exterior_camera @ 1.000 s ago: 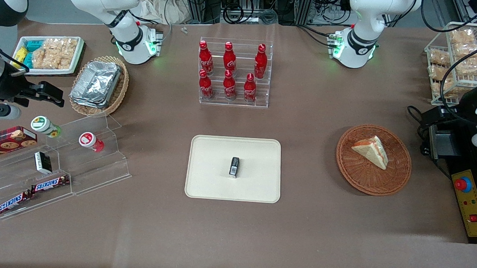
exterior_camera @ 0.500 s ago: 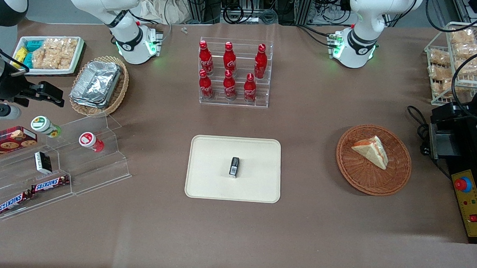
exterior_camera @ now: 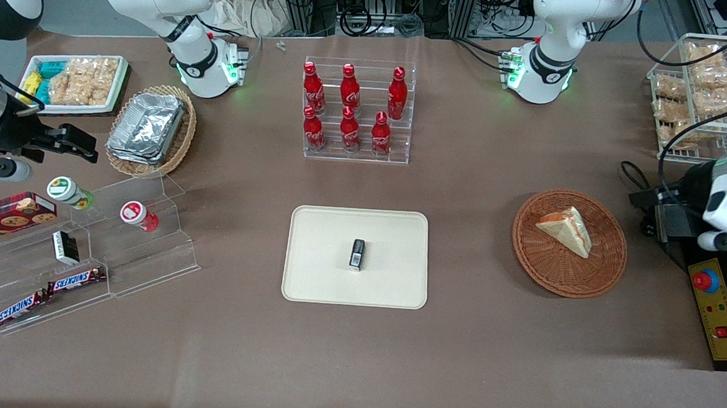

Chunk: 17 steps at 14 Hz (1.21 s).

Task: Place sandwich from basket to tray
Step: 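Move the left gripper down over the wrapped sandwich in the wicker basket, then close the left gripper on the sandwich and lift it from the basket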

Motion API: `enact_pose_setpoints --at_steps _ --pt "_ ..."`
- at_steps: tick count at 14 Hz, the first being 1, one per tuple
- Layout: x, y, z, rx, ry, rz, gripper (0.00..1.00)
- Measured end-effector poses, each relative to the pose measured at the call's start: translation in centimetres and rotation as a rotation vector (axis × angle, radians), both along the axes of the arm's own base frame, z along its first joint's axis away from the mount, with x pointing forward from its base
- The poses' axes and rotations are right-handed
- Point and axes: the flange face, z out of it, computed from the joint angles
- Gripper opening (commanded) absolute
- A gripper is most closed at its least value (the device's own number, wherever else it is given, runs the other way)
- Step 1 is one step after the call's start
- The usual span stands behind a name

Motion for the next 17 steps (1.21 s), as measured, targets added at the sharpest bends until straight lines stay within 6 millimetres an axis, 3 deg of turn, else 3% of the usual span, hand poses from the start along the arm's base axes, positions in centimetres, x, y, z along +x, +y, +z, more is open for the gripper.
enact_pose_setpoints --at_steps 6,11,13,15,16,17 --pt "-0.6 -2.8 -11.1 0.068 -0.032 0.359 1.0" --pt "-1.9 -3.0 -20.4 0.084 -0.053 0.508 1.0" --pt "-2.9 -2.8 -22.8 0.093 -0.024 0.526 1.0" --pt "-3.7 -2.4 -23.8 0.101 -0.002 0.538 1.0" --pt "-3.8 -2.2 -23.9 0.103 0.003 0.542 0.97" --pt "-3.9 -2.1 -24.2 0.104 0.008 0.545 0.71"
